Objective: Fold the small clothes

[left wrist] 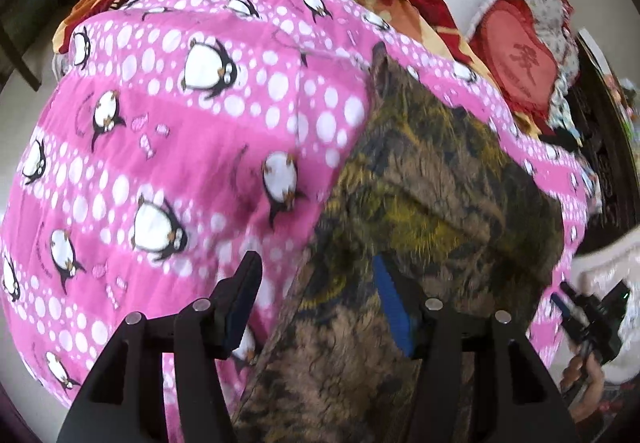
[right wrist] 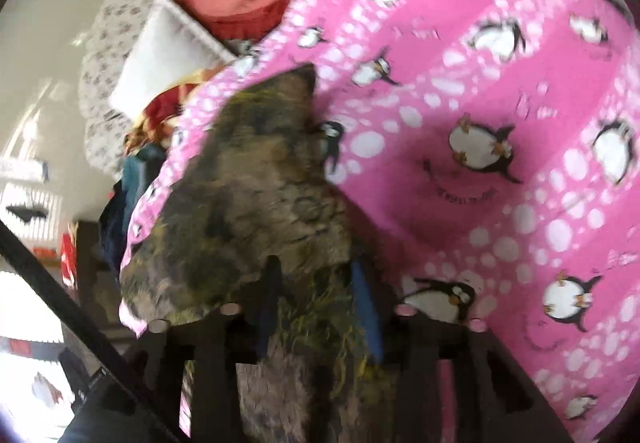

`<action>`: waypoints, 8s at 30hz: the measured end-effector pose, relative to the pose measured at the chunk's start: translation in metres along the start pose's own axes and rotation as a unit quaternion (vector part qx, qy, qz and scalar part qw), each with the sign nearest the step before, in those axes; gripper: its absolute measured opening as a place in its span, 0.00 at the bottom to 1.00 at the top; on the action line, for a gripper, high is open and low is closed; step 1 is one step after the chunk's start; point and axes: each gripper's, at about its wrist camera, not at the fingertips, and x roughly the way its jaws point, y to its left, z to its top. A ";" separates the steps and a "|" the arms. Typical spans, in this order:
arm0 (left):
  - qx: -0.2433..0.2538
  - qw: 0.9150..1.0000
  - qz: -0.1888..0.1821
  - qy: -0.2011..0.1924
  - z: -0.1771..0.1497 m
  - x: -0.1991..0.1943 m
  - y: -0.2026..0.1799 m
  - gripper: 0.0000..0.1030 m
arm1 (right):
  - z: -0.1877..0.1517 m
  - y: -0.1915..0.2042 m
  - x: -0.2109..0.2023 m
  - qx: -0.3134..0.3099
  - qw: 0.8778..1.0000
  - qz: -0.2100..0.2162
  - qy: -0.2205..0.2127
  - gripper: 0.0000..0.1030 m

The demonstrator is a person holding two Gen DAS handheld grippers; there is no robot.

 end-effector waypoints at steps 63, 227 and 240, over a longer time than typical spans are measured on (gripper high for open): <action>-0.006 0.987 -0.156 0.023 0.140 0.034 -0.044 0.05 | 0.112 0.021 0.049 0.008 0.992 0.124 0.016 0.05; -0.048 0.975 -0.216 -0.027 -0.007 0.039 -0.085 0.09 | -0.078 0.393 0.276 -0.571 0.741 -0.216 0.280 0.49; 0.044 0.975 -0.215 -0.040 0.005 -0.016 -0.140 0.09 | 0.054 0.339 0.128 -0.368 0.905 0.035 0.210 0.16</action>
